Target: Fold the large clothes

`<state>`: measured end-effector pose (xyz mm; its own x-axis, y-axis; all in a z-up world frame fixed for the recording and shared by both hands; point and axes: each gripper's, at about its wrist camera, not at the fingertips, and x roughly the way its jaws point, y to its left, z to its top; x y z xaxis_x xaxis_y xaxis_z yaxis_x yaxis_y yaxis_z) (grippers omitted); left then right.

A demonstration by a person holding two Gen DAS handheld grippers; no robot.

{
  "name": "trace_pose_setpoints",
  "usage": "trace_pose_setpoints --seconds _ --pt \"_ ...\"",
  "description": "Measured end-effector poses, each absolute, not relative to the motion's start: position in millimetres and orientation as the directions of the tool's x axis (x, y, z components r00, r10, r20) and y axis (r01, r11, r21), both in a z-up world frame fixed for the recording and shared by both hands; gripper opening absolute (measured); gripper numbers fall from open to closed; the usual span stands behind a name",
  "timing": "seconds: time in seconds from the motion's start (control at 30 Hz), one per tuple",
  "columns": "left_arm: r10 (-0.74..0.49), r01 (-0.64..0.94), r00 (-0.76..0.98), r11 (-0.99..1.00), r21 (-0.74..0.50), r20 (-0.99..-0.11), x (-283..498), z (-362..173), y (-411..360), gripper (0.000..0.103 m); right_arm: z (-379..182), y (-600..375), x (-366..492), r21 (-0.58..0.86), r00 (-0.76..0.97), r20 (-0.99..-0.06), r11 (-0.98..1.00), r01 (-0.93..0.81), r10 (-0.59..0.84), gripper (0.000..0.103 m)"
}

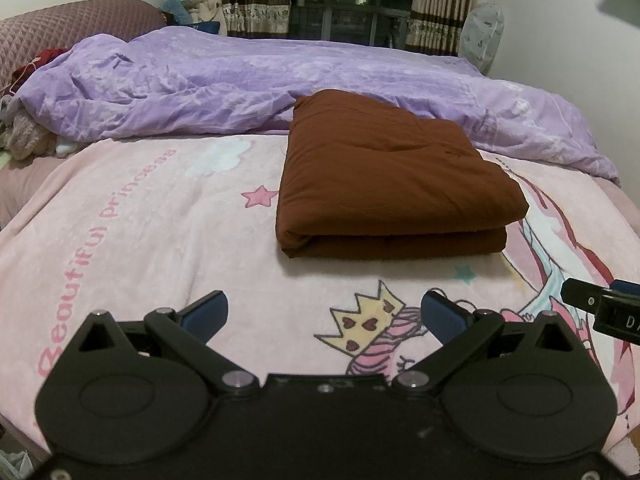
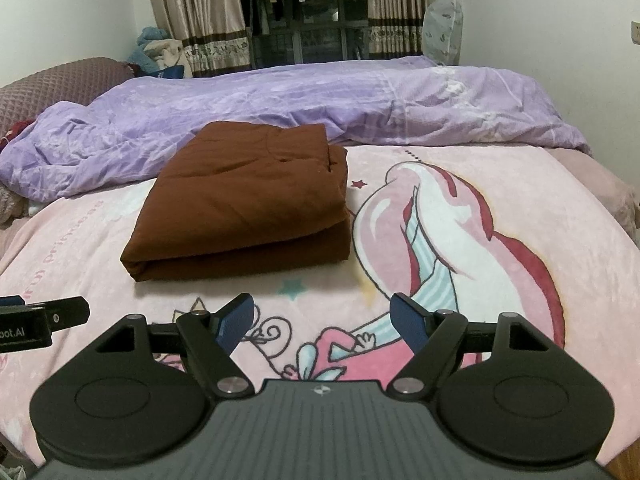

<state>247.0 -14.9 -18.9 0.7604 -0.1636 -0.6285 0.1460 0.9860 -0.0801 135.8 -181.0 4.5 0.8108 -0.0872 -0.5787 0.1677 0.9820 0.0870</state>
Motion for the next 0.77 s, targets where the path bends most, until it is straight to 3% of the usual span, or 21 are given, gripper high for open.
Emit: trace_pose_setpoints --seconds 0.77 --pt "-0.155 0.143 0.761 0.987 -0.07 -0.63 245.3 -17.9 -18.6 0.103 4.6 -179.4 134.9 0.087 0.81 -0.58 0.982 0.169 -0.088 0.091"
